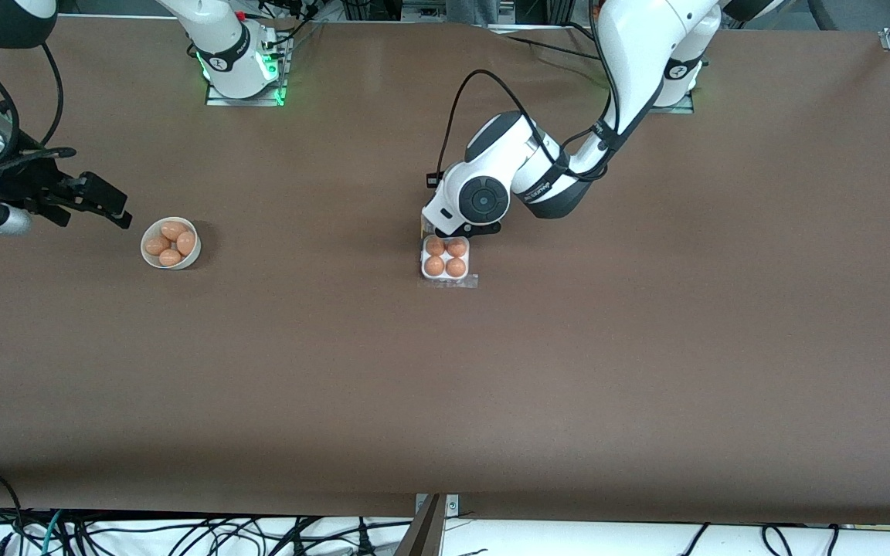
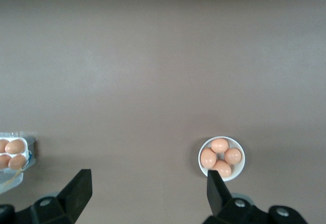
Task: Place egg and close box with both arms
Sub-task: 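Lower the left gripper onto the open carton lid edge, then push the clear lid over the eggs with the left gripper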
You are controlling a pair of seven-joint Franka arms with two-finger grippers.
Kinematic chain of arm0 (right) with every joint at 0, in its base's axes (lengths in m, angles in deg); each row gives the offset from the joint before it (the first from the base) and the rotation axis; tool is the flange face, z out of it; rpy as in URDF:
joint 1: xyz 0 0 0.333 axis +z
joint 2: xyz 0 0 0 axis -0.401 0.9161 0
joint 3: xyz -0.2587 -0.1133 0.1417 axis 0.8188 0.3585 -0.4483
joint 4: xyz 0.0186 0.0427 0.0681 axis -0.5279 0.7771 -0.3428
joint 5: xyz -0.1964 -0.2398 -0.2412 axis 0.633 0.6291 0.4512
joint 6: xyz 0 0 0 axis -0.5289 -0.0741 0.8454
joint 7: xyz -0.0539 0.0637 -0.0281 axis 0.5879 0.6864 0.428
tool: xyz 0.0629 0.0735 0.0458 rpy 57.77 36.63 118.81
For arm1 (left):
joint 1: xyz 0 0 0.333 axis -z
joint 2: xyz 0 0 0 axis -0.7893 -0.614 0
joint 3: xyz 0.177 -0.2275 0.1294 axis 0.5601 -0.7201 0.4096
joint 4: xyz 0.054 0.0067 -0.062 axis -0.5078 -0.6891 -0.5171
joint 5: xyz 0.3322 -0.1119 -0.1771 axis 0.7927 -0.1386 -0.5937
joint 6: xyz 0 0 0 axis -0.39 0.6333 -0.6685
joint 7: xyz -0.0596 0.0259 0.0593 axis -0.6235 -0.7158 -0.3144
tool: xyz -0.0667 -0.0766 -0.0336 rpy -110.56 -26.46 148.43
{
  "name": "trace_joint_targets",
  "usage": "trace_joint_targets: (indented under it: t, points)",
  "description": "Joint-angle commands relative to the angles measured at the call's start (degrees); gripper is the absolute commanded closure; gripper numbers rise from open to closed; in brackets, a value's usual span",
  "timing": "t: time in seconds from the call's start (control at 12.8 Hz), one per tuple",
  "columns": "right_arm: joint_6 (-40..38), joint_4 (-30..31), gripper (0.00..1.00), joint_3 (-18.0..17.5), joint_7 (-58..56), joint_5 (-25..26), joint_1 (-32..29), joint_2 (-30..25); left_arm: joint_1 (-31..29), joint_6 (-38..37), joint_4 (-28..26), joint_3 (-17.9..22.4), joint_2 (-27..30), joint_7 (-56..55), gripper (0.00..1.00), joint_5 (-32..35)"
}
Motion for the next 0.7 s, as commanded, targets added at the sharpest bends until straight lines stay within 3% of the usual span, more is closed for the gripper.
trace_joint_targets:
  t: [0.0, 0.62]
  points:
    - [-3.8, 0.4, 0.00, -1.5, -0.6, 1.7, -2.2, -2.3, 0.9, 1.1, 2.8, 0.7, -1.2, -2.4, 0.99, 2.1]
    - [-5.2, -1.4, 0.00, -1.6, -4.1, 2.2, -1.8, -1.1, 0.6, 7.5, 7.9, 6.2, -1.2, -2.7, 0.99, 2.1]
